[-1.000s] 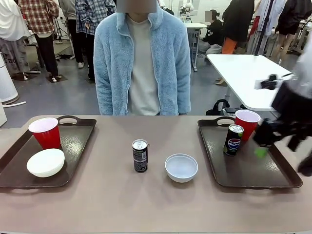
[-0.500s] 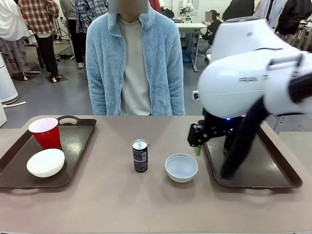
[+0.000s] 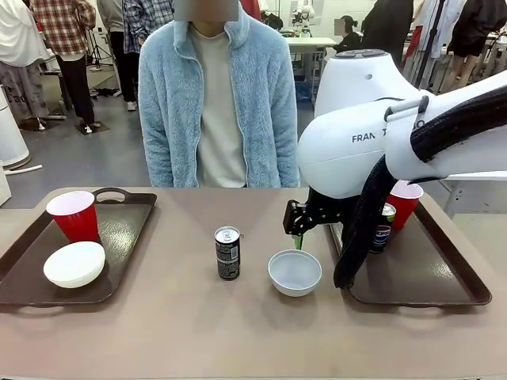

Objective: Prepare tableware on both trays.
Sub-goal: Pick up a Picnic Bowl from the table and place it on a Handle tray.

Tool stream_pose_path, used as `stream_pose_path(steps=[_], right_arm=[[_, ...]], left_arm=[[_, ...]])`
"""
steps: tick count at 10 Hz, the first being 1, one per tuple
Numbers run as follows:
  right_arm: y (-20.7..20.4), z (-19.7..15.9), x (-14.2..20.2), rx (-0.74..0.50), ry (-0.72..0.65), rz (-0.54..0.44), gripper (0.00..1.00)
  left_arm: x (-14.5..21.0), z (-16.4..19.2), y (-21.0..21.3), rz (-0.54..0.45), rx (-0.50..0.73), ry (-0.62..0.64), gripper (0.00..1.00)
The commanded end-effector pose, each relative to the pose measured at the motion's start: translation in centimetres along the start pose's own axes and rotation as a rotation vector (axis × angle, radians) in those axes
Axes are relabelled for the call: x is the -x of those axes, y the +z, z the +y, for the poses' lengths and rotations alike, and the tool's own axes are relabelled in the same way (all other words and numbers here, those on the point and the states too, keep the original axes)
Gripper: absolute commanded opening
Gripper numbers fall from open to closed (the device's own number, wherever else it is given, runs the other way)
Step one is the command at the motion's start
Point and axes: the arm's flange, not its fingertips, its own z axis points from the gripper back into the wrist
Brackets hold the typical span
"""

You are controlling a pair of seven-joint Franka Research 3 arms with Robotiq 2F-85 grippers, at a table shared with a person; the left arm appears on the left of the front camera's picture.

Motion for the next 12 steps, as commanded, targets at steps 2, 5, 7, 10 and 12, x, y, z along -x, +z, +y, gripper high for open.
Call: stream_pose_path(steps=[2,5,7,10,12], right_arm=[[0.5,-0.4,0.6,0.009,0.021,0.0,1.0],[-2.2,1.0,-0.3,0.03,0.049,0.015,1.0],[-3.8,1.6,-1.4,0.012,0.049,0.009,1.0],[-6.4,1.6,-2.2,-0.049,0.111,0.024,1.0],[-8.0,1.1,-2.8,-0.088,0.12,0.05,1.0]], left_arm=[[0.2,-0.2,0.0,-0.014,-0.005,0.009,0.95],[0.2,-0.2,0.0,-0.014,-0.005,0.009,0.95],[0.2,-0.2,0.0,-0.014,-0.005,0.009,0.95],[0.2,-0.2,0.0,-0.014,-0.005,0.009,0.95],[0.2,-0.2,0.0,-0.014,-0.005,0.009,0.95]])
